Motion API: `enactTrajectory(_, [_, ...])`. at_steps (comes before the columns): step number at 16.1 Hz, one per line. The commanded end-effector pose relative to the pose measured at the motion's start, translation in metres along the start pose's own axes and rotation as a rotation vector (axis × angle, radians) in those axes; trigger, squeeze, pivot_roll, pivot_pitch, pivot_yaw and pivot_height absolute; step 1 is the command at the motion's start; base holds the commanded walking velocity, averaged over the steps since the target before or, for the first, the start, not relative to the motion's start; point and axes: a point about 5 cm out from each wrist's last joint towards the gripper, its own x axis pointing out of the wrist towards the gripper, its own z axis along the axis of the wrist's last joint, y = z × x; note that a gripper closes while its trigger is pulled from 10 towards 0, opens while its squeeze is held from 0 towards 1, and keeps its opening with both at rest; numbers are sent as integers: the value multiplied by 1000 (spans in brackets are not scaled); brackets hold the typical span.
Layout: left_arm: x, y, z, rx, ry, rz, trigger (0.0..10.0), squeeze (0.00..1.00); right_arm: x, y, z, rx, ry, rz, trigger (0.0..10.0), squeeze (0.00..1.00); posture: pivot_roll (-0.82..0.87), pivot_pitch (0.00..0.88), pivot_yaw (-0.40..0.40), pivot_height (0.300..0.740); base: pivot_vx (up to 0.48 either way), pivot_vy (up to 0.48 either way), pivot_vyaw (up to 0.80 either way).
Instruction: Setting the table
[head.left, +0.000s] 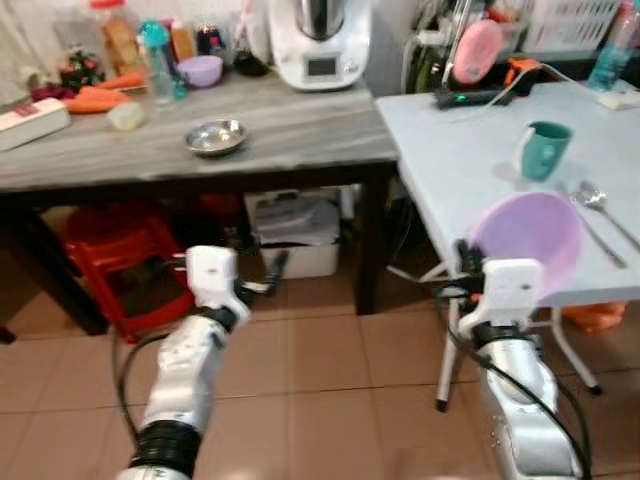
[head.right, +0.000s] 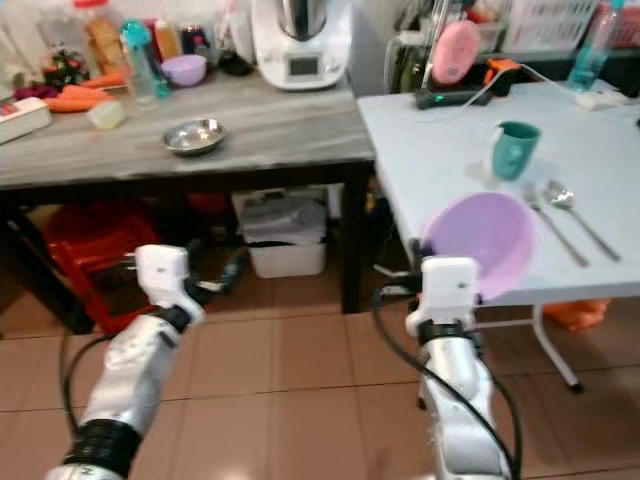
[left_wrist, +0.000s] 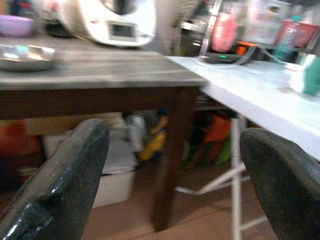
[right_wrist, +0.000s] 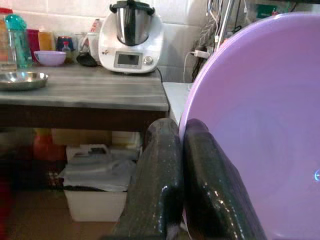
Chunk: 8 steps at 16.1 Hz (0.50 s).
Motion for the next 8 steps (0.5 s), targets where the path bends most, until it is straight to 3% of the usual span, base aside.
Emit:
enactTrajectory(1, [5, -8, 0, 3, 3, -27, 10000, 0, 0, -8, 3, -14, -19, -18, 10000, 0, -42, 0, 75, 740, 0, 409, 0])
enactTrajectory(8, [6, -9, -2, 5, 5, -26, 10000, 0, 1, -7, 4, -16, -21, -9, 10000, 0, -45, 0, 73, 740, 0, 409, 446])
